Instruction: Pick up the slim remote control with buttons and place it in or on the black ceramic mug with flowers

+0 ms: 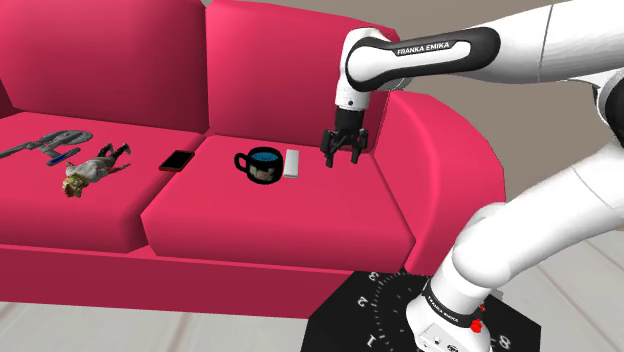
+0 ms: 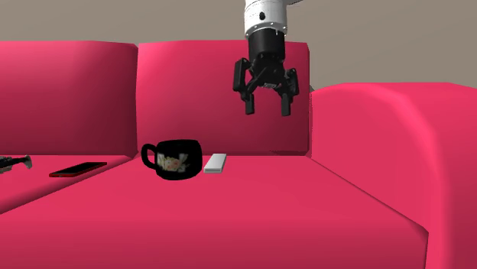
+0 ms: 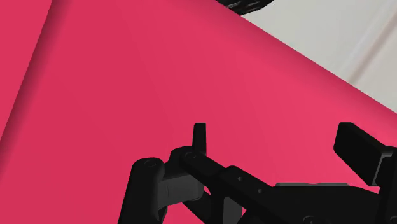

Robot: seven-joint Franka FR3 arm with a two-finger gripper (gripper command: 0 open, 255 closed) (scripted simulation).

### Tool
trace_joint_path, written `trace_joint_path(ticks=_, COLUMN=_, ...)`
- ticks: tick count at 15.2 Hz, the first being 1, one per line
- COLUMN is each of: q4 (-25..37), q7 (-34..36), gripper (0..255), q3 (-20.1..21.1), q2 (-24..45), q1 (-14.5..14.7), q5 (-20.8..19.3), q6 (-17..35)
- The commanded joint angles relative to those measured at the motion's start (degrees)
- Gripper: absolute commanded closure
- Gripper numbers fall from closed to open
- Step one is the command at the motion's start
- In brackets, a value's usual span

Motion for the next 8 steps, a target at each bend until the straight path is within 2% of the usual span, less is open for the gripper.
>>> trace_joint_path(ticks=1, q4=2.16, q7=1.19, gripper=0, q3=0.16, q2=4.17, q1=-0.57, q5=-0.50, q6=2.71)
trace_joint_path(ticks=8, q4=10.91, q7=5.99, gripper=0, q3=0.42, q2=18.36, q1=-1.93, q5=-2.64, q6=10.17)
